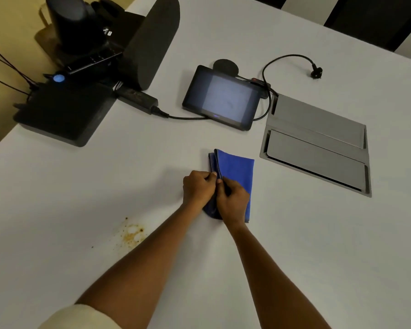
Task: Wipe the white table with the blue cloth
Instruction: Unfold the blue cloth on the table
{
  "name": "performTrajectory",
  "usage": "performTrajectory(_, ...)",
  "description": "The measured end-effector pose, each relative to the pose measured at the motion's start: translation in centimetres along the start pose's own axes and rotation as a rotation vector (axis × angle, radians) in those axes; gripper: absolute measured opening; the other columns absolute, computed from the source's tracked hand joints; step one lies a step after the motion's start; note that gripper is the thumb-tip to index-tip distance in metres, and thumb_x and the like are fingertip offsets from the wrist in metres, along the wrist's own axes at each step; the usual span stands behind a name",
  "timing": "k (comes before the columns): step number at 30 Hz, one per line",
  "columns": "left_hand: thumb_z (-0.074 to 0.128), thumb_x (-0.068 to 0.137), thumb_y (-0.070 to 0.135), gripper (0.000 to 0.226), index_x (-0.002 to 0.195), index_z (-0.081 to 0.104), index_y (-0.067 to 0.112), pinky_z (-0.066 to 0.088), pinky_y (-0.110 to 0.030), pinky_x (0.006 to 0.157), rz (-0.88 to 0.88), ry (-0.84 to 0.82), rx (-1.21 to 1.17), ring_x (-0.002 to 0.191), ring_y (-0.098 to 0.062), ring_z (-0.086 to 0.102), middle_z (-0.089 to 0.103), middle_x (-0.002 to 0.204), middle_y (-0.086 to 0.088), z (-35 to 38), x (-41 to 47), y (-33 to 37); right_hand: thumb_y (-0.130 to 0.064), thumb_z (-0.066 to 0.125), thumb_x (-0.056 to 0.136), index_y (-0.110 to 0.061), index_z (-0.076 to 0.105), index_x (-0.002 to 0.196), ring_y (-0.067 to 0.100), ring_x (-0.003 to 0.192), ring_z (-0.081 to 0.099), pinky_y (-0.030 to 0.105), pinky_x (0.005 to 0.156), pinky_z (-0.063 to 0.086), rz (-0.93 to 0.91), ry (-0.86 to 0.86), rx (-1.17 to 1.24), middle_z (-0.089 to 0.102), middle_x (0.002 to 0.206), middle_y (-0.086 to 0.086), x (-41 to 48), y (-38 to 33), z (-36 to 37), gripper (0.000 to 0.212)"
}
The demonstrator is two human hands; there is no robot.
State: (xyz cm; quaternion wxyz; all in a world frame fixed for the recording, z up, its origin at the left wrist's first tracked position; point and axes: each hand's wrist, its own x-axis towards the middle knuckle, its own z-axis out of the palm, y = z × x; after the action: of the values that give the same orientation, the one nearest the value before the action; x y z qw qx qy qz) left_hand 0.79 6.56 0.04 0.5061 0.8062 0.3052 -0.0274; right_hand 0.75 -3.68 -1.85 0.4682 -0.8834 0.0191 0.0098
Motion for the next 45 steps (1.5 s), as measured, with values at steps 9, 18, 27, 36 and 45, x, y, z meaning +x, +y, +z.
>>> performTrajectory(9,0.054,0.100,0.030,0.031,0.079,0.060,0.007,0.050,-0.036,0.065,0.021,0.018,0.026,0.071,-0.026,0.062,0.064,0.074,-0.005,0.4,-0.4,0.3,-0.009,0.059,0.098,-0.007,0.068,0.078,0.007,0.056,0.056,0.019,0.057,0.046,0.067,-0.042,0.131,0.064,0.065,0.001,0.4,-0.1,-1.6,0.022)
performTrajectory(18,0.052,0.104,0.032,0.021,0.096,0.058,0.013,0.041,-0.023,0.058,0.095,0.166,-0.066,0.067,-0.010,0.053,0.058,0.077,0.003,-10.2,-1.1,-2.2,-0.016,0.049,0.106,-0.003,0.063,0.111,-0.004,0.081,0.064,0.012,0.071,0.053,0.012,-0.009,0.287,0.069,0.097,0.001,-2.3,-5.5,0.4,0.019)
performTrajectory(27,0.056,0.101,0.044,0.027,0.124,0.060,0.032,0.060,-0.040,0.083,-0.120,0.178,-0.437,0.111,-0.025,0.067,0.066,0.132,0.001,-25.1,-1.1,-4.9,-0.029,0.046,0.107,-0.010,0.062,0.120,0.023,0.101,0.068,0.040,0.090,0.058,0.106,0.055,0.293,0.071,0.113,0.006,-2.9,-9.6,1.4,0.028)
performTrajectory(36,0.037,0.107,0.047,0.040,0.133,0.053,0.021,0.053,-0.042,0.082,0.019,0.203,0.144,0.098,-0.029,0.065,0.071,0.114,-0.014,-24.5,-0.8,-8.3,-0.021,0.033,0.109,-0.005,0.055,0.121,0.018,0.079,0.056,0.018,0.064,0.040,0.216,-0.055,0.004,0.058,0.096,0.002,-4.1,-8.6,2.5,0.029)
performTrajectory(45,0.080,0.085,0.036,0.033,0.083,0.054,0.016,0.036,-0.021,0.040,-0.570,0.127,-0.576,0.055,-0.018,0.043,0.055,0.078,-0.006,-23.7,0.4,-11.9,-0.023,0.073,0.074,-0.013,0.040,0.075,0.023,0.053,0.042,0.026,0.043,0.040,0.655,-0.157,0.295,0.041,0.073,0.010,-4.2,-4.4,2.9,0.034)
